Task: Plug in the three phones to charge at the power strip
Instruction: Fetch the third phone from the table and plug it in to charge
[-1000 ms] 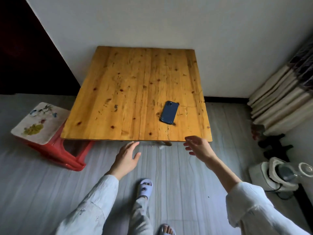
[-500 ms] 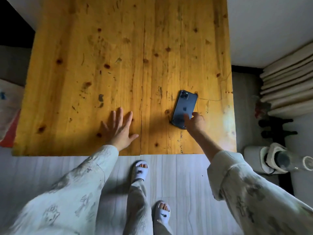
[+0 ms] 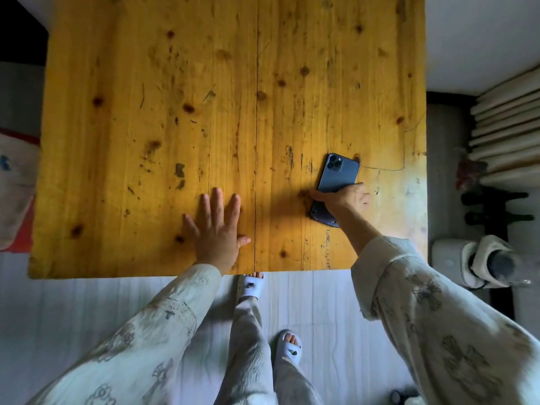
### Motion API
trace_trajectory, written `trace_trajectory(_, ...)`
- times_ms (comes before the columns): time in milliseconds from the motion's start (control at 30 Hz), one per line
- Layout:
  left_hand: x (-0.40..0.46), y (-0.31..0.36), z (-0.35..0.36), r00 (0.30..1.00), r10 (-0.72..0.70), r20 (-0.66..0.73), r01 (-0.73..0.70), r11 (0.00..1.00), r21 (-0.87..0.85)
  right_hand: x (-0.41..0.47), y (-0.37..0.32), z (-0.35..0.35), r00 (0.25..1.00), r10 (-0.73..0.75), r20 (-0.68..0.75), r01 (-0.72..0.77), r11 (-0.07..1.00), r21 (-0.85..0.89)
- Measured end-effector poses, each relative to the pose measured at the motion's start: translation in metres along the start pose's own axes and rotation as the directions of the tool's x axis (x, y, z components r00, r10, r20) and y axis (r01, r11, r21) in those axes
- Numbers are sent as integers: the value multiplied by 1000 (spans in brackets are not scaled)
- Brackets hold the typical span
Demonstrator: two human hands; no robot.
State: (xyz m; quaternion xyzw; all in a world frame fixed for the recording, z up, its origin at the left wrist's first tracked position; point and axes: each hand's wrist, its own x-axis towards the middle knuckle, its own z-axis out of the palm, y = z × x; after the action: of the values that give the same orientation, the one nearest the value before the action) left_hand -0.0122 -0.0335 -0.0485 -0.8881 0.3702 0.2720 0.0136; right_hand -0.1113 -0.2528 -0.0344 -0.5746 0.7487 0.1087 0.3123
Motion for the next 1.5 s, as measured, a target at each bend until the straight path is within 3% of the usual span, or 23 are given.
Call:
trace_trajectory(200,0,1,0,1000,-4,25,4,1000,0,3,10,-8,998,43,54,-38,995,-95)
trace_trajectory(333,0,0,0,999,-12,39,12,1000,-1,1,14,-8,996,29,79,-25,999,-42)
trace_trajectory(600,2,1,1,998,-20,60,20,1000,0,1,43,-17,969,-36,246,-64,920,386)
trace_trajectory(733,1,1,-1,997,-28,71,29,1000,-4,-14,58,-31,930,-48,366,-204,760,617)
trace_trajectory(867,0,-4,-13,995,6,100,-4,1000,-16,-39,83,-40,930,-59,362,-214,714,667)
trace_trajectory(967,-13,-2,-27,989,27,144,-9,992,-128,-63,117,-54,924,-71,374,-235,666,708)
trace_trajectory(1067,-40,24,-33,986,155,58,-135,957,-258,-89,163,-76,915,-104,391,-263,579,772)
trace_trajectory(1233,-102,102,-26,896,444,5,-418,847,-328,-134,260,-119,949,-109,296,-219,446,868)
trace_trajectory(1500,-254,254,20,716,694,81,-577,653,-492,-233,476,-170,998,39,48,-52,111,992)
